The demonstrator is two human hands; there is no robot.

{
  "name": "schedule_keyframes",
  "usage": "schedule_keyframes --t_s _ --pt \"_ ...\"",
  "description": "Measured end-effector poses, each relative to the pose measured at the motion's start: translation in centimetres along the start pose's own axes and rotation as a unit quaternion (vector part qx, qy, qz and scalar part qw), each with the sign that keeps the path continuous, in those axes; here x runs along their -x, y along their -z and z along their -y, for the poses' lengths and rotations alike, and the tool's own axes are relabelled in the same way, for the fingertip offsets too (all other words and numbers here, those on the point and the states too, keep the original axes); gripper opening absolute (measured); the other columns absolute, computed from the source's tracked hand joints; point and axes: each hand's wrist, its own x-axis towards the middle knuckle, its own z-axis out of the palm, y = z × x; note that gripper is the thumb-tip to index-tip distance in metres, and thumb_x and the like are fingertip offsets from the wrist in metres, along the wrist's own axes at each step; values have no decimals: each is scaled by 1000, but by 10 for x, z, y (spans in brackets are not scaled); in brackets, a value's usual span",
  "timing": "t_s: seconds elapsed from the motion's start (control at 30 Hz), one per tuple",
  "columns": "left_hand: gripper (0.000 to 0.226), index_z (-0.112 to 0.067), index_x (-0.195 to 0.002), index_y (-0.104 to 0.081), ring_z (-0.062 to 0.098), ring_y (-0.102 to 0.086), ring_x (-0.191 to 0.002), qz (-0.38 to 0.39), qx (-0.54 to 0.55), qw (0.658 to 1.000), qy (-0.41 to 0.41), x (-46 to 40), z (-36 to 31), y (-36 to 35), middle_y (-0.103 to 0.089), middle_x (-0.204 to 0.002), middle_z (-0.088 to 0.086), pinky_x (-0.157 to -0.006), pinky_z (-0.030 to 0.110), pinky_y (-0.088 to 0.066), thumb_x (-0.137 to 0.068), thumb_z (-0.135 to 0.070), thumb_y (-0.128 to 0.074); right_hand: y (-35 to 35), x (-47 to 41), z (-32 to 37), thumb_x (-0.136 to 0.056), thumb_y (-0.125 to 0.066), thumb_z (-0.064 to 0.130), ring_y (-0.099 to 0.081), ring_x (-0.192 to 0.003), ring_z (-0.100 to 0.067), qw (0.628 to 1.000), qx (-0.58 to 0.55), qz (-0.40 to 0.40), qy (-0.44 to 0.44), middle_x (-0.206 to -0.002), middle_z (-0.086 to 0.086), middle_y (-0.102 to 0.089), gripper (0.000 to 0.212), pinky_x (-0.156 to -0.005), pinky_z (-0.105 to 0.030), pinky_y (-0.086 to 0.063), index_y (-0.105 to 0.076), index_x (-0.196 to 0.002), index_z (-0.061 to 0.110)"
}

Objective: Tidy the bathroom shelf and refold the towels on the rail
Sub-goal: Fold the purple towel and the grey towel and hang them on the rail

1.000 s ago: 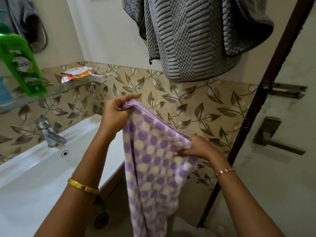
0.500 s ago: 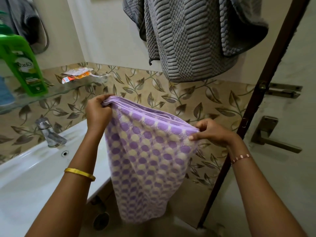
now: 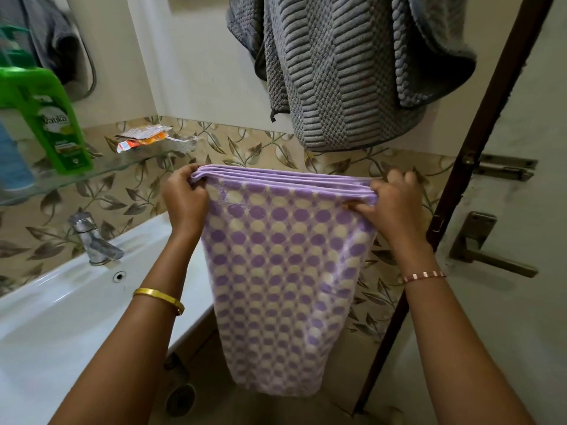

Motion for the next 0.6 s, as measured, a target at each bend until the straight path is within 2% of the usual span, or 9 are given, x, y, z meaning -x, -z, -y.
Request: schedule_keyframes --t_s 0.1,0.17,0.2,0.27,0.33,0.4,0.53,0.57,0.6 --pt "28 -4 -107 -64 15 -56 -85 4 -4 1000 -12 -1 -3 0 -62 -94 2 -74 23 -45 -85 -2 -47 -2 0 8 -70 -78 17 -37 -77 -14 977 -195 -68 -49 -90 -7 -38 32 -61 -8 -27 -65 -92 -1" --pt "24 -3 -104 -63 14 -54 -82 29 49 997 45 -1 -2 -3 -62 -92 5 -69 24 -44 -86 -5 -48 -1 -4 9 -68 -79 14 -40 -71 -11 949 -292 -59 -100 -90 -8 -40 28 -60 -1 -32 -63 -87 0" --pt "23 -3 -104 -63 14 -52 -81 41 96 989 101 -1 -2 -4 -62 -91 5 -66 23 -43 -87 -6 -48 1 -7 10 -67 -80 15 -41 -70 -11 942 -315 -40 -113 -88 -10 -43 27 -63 -6 -37 -61 -83 2" --pt "25 -3 -107 -62 14 -51 -82 61 183 961 200 0 -2 -5 -60 -86 3 -65 22 -42 -87 -5 -47 6 -14 9 -66 -80 18 -46 -72 -19 947 -303 3 -104 -82 -14 -51 30 -67 -30 -43 -55 -75 7" --pt "22 -8 -106 -61 18 -53 -87 108 210 946 222 1 -1 -2 -60 -91 5 -71 26 -44 -89 -5 -47 12 -18 8 -67 -79 24 -50 -78 -28 974 -209 4 -85 -79 -15 -58 33 -73 -40 -44 -49 -73 12" --pt "21 -12 -105 -59 20 -56 -89 183 270 923 204 0 -6 5 -62 -96 5 -72 28 -47 -90 -6 -46 17 -22 6 -69 -77 26 -52 -86 -34 987 -139 -26 -81 -81 -19 -62 33 -77 -43 -42 -48 -75 13" --pt "22 -13 -102 -60 17 -64 -83 270 418 849 179 -11 -22 15 -68 -91 2 -68 28 -56 -90 -7 -43 21 -35 8 -70 -77 26 -51 -77 -29 978 -172 -48 -106 -76 -18 -58 38 -64 -39 -42 -42 -71 12" --pt "20 -13 -100 -61 16 -64 -80 264 424 847 184 -14 -25 15 -69 -87 1 -67 28 -56 -90 -7 -44 21 -38 7 -70 -77 26 -49 -76 -26 977 -180 -37 -107 -76 -16 -56 37 -61 -38 -41 -43 -71 11" --pt "18 -11 -99 -61 15 -64 -76 239 403 863 188 -18 -28 14 -68 -84 1 -64 28 -56 -89 -7 -47 20 -41 7 -70 -77 25 -48 -75 -24 978 -180 -30 -103 -79 -15 -53 34 -60 -36 -39 -47 -73 11"
